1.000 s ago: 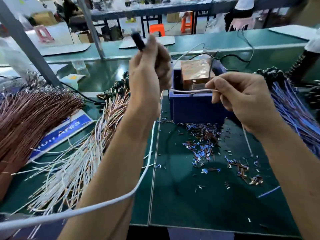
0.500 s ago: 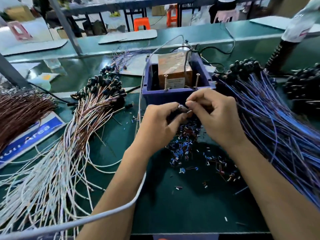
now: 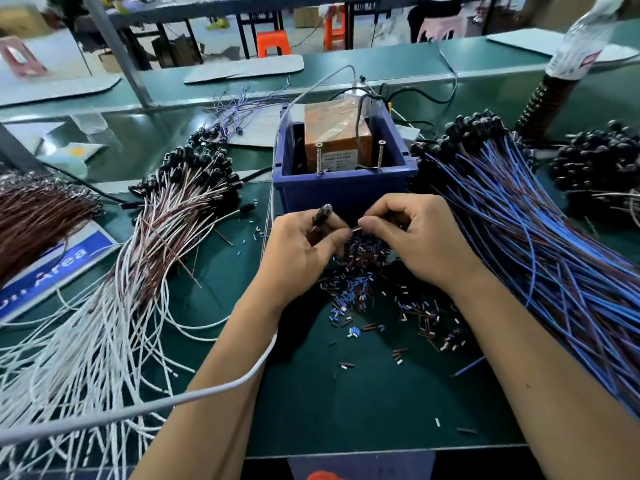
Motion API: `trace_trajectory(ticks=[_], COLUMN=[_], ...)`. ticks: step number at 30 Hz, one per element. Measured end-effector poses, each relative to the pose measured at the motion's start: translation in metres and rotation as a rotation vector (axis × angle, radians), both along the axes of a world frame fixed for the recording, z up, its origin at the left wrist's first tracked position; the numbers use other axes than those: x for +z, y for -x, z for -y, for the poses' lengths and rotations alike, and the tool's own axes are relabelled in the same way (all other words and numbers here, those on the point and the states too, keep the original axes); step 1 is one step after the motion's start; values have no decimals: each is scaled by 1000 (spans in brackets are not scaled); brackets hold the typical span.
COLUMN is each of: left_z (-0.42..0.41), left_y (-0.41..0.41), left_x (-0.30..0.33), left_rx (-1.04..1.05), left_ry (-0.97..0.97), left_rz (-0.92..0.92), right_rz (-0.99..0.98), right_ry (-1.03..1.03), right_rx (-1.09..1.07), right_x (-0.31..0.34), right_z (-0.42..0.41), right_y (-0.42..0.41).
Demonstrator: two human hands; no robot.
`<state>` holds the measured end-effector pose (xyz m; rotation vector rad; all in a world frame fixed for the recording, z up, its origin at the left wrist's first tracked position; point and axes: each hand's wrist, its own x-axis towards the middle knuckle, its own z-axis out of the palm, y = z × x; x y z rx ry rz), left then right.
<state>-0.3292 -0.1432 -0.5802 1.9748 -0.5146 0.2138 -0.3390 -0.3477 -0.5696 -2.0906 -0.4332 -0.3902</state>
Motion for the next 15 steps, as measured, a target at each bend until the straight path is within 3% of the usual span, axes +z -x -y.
trace_trajectory(ticks=[15], left_z=[-6], left_y=[-8], left_x=[-4], left_rx=[-98], left_ry=[44], left_rz=[-81], right_rz=[-21], right_ry=[-18], right_rx=[-2], right_x=[0], right_z=[-3], right_y=[1])
